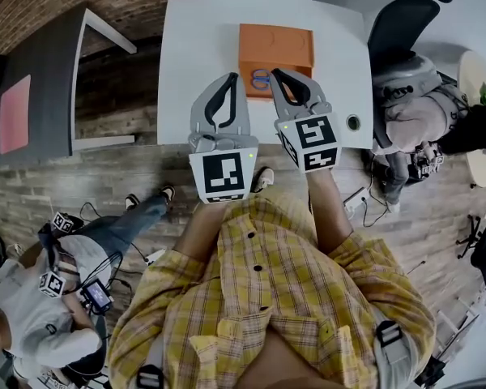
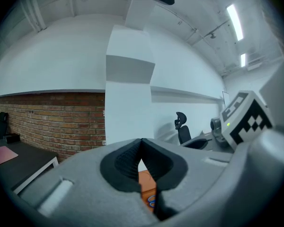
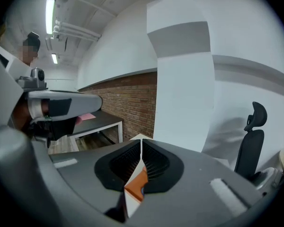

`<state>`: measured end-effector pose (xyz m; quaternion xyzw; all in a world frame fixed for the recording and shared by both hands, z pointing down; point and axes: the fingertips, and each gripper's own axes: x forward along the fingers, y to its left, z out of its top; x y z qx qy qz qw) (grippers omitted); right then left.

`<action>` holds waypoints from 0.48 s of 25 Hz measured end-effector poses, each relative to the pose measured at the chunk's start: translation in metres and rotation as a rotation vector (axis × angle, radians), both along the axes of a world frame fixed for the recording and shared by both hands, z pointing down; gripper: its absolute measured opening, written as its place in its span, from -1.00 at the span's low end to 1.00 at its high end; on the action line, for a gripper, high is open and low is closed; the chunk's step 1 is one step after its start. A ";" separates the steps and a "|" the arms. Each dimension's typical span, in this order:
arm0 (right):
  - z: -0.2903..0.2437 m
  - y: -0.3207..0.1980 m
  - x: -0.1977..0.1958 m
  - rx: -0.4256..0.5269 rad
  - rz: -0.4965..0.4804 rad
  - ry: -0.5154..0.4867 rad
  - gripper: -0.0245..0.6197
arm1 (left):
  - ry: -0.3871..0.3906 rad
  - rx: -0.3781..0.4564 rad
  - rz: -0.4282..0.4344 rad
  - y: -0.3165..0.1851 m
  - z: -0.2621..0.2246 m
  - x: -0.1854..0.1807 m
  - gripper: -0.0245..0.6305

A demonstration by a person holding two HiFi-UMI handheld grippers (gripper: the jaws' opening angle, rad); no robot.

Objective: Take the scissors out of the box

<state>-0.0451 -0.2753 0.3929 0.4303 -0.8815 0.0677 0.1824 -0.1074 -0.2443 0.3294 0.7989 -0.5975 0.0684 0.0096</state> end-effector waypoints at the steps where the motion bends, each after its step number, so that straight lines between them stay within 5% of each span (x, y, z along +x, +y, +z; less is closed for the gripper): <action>1: 0.007 -0.004 -0.002 -0.011 -0.010 0.010 -0.91 | 0.001 -0.003 0.001 -0.003 0.002 -0.001 -0.92; 12: 0.082 -0.028 -0.011 -0.136 -0.177 0.192 -0.77 | -0.006 -0.040 0.013 -0.031 0.023 -0.003 -0.92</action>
